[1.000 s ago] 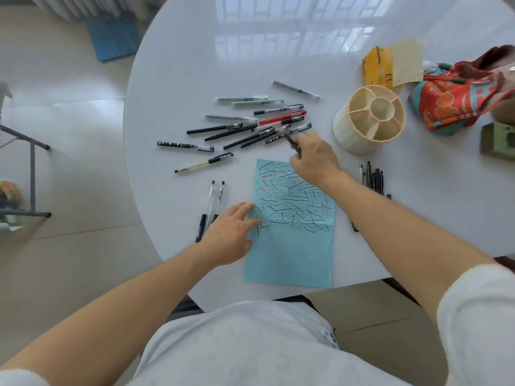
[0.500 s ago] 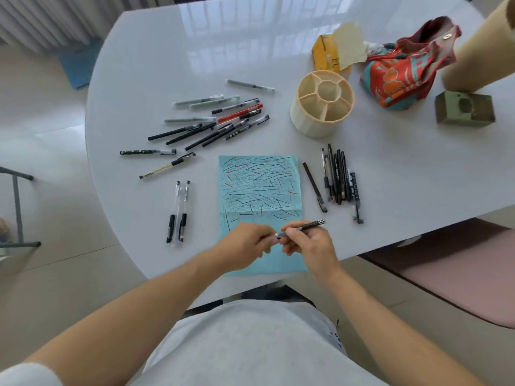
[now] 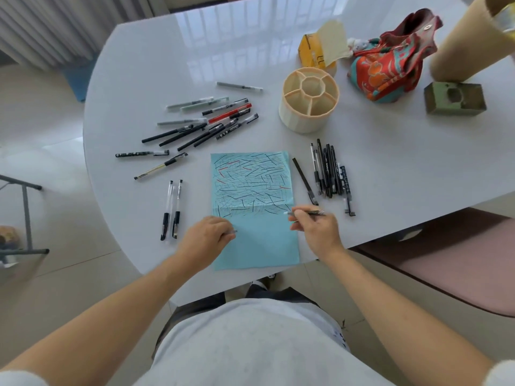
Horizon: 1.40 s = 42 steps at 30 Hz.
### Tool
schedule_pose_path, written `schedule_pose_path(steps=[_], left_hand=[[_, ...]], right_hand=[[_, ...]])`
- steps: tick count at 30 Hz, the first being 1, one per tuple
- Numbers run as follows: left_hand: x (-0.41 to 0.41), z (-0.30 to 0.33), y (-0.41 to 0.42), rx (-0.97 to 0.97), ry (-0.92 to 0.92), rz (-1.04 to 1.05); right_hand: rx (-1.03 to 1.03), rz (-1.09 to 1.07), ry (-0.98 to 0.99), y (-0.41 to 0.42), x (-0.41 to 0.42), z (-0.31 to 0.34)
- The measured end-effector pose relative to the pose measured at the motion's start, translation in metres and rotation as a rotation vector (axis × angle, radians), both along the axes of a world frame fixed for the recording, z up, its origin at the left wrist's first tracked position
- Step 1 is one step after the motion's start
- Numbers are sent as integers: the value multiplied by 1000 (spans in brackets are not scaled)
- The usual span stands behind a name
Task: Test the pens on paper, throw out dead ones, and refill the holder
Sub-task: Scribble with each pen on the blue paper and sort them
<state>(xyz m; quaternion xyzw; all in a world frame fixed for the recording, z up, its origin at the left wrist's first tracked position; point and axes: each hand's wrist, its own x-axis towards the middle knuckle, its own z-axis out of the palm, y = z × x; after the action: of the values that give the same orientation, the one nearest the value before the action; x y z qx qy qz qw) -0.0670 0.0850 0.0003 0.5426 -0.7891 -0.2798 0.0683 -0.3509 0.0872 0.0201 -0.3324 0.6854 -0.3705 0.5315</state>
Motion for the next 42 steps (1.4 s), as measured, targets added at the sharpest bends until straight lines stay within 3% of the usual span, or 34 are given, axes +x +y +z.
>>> schedule_pose_path(steps=[4,12,17,20,23,27,36,42], left_hand=[[0,-7,3,-51,-7,-38],[3,-10,2,-23,-4,-12],[4,-9,2,23,3,-2],[5,-9,1,39,12,9],[2,-6,-2,52,46,55],[-3,0,-3,40,87,79],[-13,15,-9,127,82,49],[-27,25,-12,172,125,79]], right_hand=[[-74,98,60,-1,41,-10],[-212,404,394,-5,75,-25],[-228,312,563,-7,63,-25],[-179,200,448,-5,51,-21],[-110,94,165,-3,50,-13],[-30,130,-100,1,57,-3],[31,176,-222,0,68,-1],[34,92,-239,-4,71,3]])
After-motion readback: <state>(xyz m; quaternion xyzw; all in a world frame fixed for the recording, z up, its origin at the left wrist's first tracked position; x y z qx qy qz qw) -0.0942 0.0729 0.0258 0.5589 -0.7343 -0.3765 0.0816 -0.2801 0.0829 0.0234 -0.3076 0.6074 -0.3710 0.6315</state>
